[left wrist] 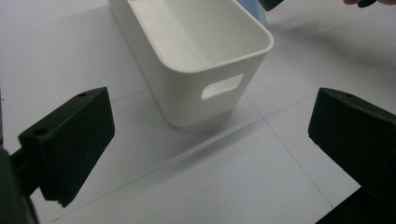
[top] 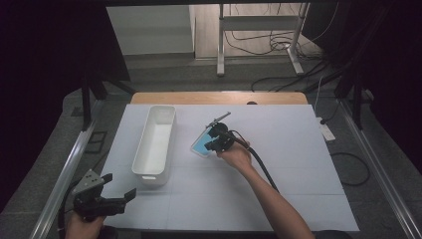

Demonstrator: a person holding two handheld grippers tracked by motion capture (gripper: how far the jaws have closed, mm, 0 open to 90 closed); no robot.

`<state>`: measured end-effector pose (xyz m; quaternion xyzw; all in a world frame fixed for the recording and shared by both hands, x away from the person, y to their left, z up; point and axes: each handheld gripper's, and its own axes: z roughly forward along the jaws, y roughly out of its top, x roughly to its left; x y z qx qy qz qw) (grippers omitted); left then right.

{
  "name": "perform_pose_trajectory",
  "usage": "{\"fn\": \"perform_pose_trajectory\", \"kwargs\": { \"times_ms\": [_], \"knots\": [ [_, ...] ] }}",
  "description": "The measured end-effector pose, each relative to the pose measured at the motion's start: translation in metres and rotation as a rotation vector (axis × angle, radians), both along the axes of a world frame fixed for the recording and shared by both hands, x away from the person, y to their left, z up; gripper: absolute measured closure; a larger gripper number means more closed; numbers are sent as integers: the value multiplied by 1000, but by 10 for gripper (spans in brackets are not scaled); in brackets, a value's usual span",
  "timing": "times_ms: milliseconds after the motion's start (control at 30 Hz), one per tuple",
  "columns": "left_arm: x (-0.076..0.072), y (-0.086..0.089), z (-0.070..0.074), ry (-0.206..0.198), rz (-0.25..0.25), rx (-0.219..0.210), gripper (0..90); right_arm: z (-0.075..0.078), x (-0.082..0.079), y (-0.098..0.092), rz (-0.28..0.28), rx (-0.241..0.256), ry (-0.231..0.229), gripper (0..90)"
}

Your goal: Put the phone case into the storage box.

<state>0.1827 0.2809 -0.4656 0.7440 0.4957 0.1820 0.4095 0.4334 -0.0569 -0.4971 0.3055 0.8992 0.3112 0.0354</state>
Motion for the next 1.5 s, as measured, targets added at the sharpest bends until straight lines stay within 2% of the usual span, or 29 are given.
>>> {"fn": "perform_pose_trajectory", "kwargs": {
  "times_ms": [233, 400, 1167, 1500],
  "knots": [
    [0, 0, 0, 0, -2, 0, 13, -14, -1, 5, 0, -21, 23, 895],
    [0, 0, 0, 0, -2, 1, 13, -17, -1, 5, 1, -26, 28, 895],
    [0, -1, 0, 4, -2, 1, 14, -16, 12, -25, -77, -67, 16, 896],
    [1, -1, 0, 4, -2, 3, 14, -12, 10, -25, -75, -66, 4, 891]
  ]
}}
